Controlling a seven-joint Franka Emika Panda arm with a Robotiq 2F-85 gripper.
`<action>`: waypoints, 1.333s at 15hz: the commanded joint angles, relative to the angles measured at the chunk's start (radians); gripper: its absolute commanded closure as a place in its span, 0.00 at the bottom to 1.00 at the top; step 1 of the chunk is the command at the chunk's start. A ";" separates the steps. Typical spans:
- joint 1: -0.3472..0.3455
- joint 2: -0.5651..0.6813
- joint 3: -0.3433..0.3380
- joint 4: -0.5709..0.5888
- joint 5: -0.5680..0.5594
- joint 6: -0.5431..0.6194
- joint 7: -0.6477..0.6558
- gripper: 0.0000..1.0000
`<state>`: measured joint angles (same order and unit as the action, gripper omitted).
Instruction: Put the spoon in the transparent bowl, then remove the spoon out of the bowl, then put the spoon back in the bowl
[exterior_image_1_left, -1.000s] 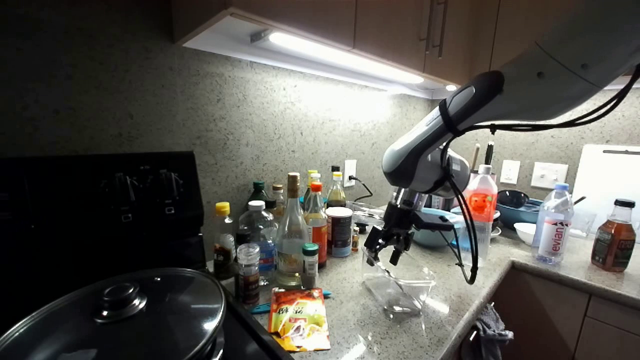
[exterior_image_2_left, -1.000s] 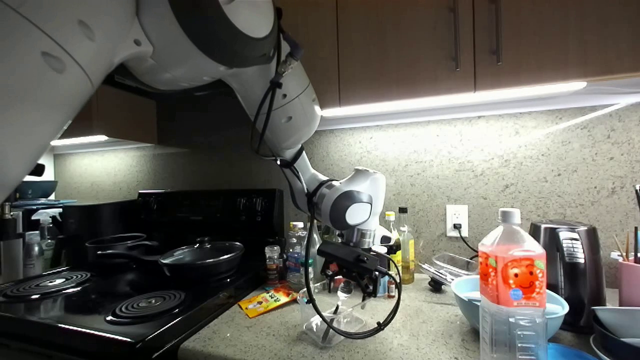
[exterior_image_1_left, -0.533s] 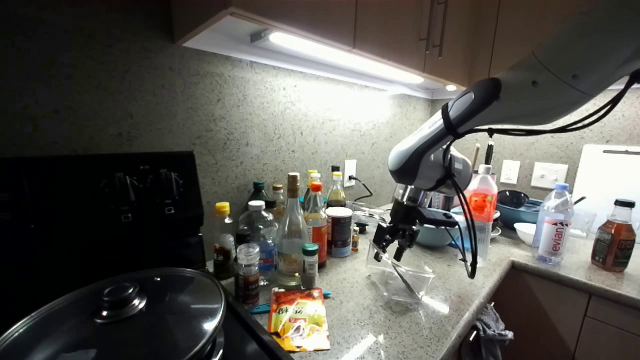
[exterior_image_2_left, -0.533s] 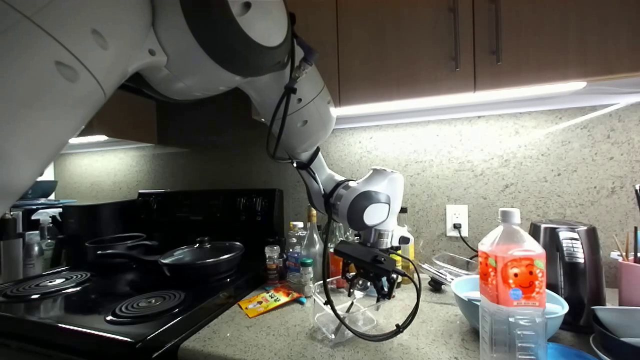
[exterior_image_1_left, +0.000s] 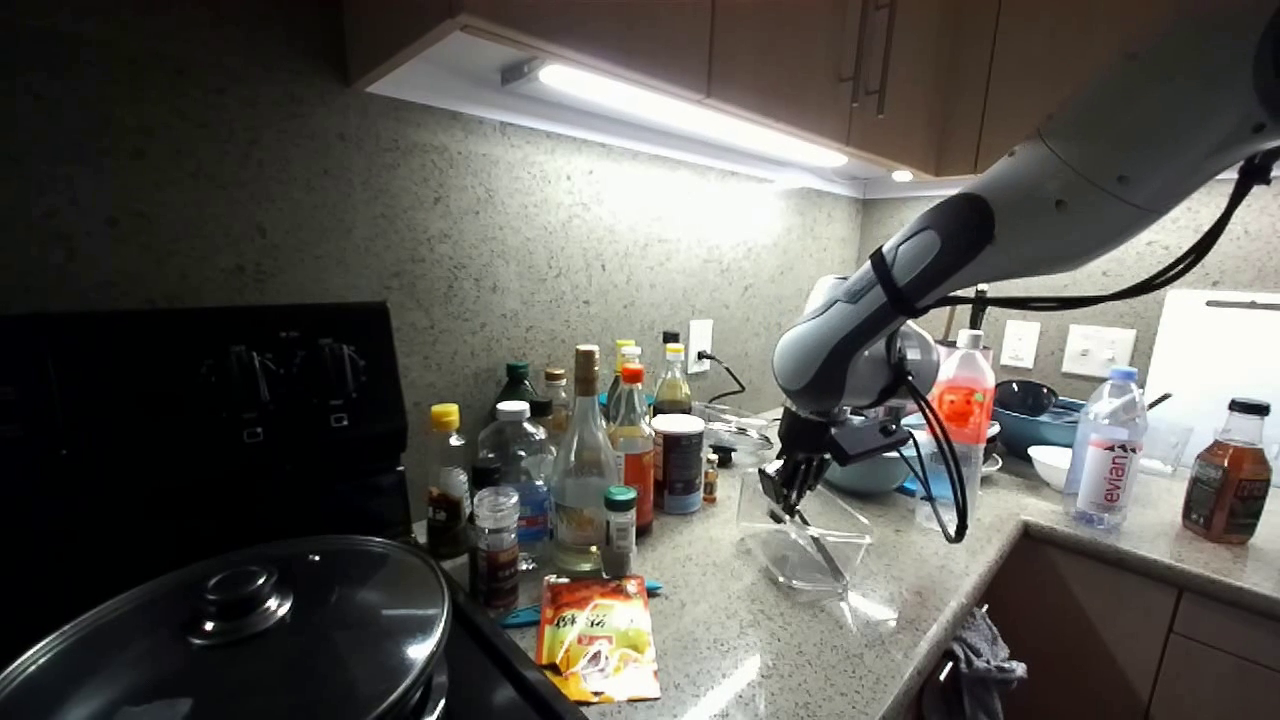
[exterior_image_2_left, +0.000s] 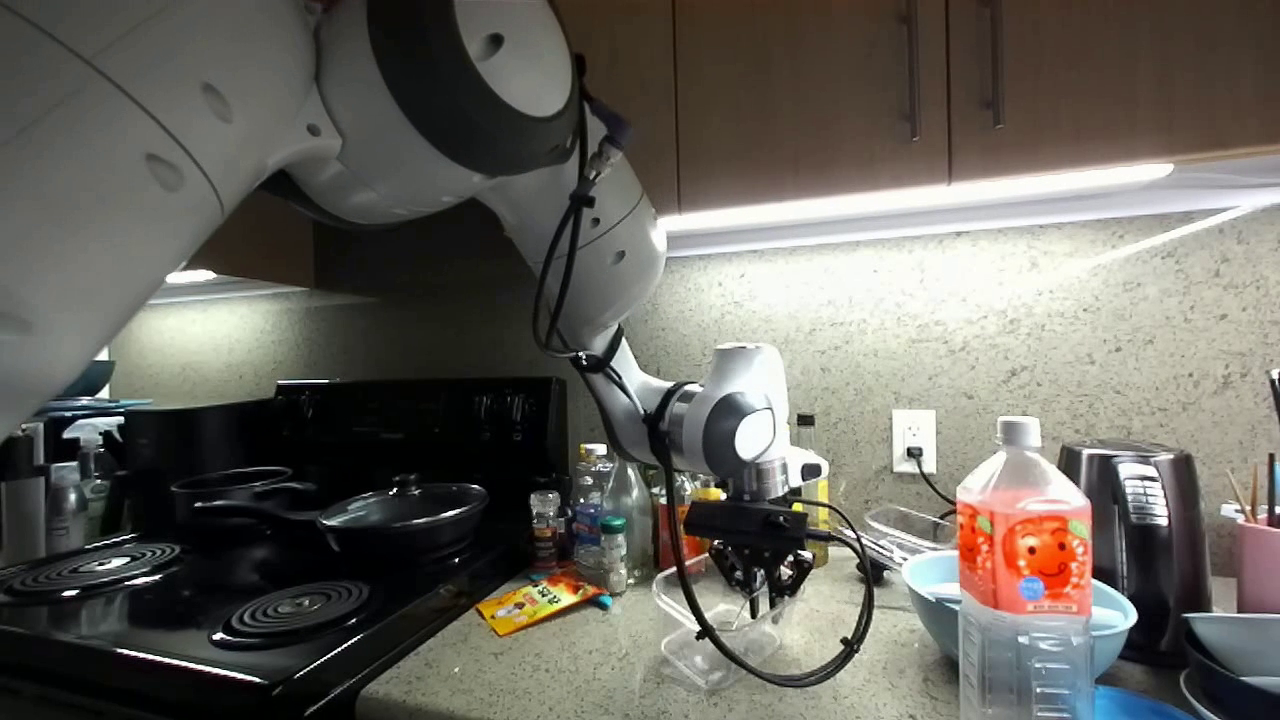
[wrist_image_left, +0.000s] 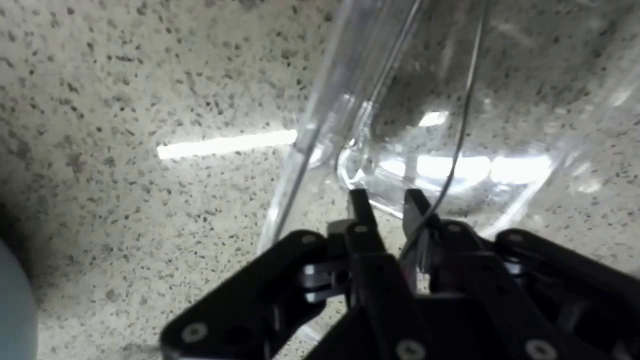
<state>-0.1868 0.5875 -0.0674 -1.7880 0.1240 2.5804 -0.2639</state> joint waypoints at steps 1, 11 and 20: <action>0.117 -0.016 -0.084 -0.057 -0.200 0.137 0.112 1.00; 0.614 0.017 -0.610 -0.114 -0.775 0.546 0.517 0.99; 0.541 -0.232 -0.400 -0.380 -0.757 0.445 0.464 0.99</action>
<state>0.4689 0.5154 -0.6318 -2.0277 -0.6795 3.1099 0.3115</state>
